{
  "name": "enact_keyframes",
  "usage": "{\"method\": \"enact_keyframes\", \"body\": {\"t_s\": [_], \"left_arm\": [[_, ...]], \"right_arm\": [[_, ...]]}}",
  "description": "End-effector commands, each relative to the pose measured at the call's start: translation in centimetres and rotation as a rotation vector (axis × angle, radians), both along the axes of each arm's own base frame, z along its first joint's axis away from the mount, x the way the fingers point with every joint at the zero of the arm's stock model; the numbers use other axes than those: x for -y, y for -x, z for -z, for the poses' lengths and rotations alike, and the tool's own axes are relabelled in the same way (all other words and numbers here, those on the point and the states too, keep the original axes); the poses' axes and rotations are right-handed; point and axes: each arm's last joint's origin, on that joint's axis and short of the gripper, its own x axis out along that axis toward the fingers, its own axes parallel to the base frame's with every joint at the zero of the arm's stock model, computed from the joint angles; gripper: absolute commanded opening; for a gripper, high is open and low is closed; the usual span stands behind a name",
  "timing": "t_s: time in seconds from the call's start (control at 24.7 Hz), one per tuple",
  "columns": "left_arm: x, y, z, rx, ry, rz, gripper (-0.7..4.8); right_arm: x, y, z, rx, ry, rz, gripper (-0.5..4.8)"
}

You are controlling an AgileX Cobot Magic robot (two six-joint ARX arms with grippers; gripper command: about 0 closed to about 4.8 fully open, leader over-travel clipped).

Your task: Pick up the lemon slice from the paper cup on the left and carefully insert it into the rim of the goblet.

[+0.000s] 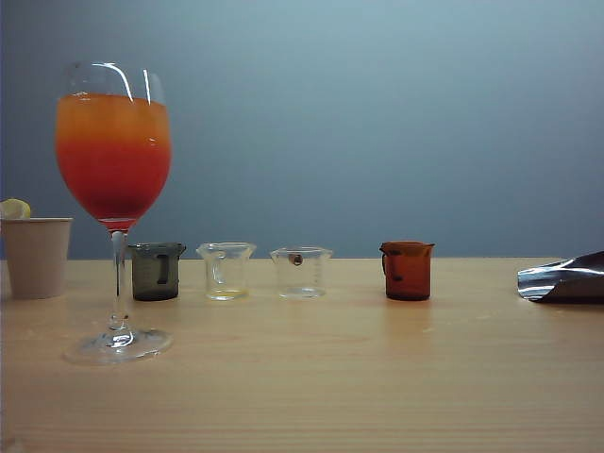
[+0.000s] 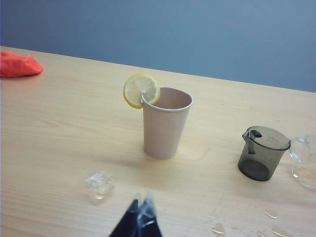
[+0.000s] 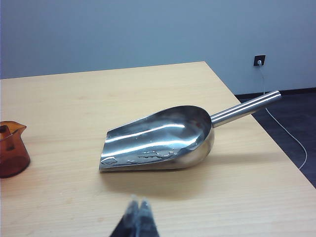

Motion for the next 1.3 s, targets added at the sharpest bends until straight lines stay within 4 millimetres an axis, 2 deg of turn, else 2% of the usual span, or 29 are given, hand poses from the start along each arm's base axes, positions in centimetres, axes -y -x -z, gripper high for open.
{"method": "enact_keyframes", "body": {"t_s": [0.04, 0.32, 0.45, 0.65, 0.77, 0.89, 1.05, 1.18, 1.3], "left_arm": [[0.0, 0.0, -0.2, 0.016, 0.002, -0.003, -0.04], [0.0, 0.0, -0.2, 0.017, 0.002, -0.003, -0.04], [0.0, 0.2, -0.9, 0.028, 0.001, -0.003, -0.04], [0.1, 1.6, -5.0, 0.035, 0.001, -0.015, -0.04], [0.1, 2.3, -7.5, 0.059, -0.001, -0.014, -0.04], [0.1, 2.4, -9.7, 0.078, -0.002, -0.009, -0.04], [0.2, 1.2, -12.9, 0.044, -0.001, 0.042, -0.04], [0.2, -1.2, -15.3, 0.016, -0.004, 0.087, -0.05], [0.2, -3.5, -16.8, 0.010, -0.003, 0.145, -0.05]], "right_arm": [[0.0, 0.0, 0.0, 0.012, 0.003, 0.004, -0.05], [0.0, 0.0, -0.2, 0.017, 0.022, 0.004, -0.05], [0.0, 0.3, -1.9, 0.064, 0.021, 0.001, -0.05], [-0.2, 1.6, -6.6, 0.091, 0.031, -0.050, -0.05], [-0.4, 1.7, -9.2, 0.094, 0.037, -0.135, -0.05], [-0.4, 1.3, -11.9, 0.107, 0.037, -0.137, -0.05], [-0.7, -0.1, -16.4, 0.110, 0.038, -0.226, -0.05], [-0.8, -1.8, -19.6, 0.106, 0.021, -0.260, -0.05], [-1.3, -2.9, -21.9, 0.116, 0.002, -0.321, -0.05]]}}
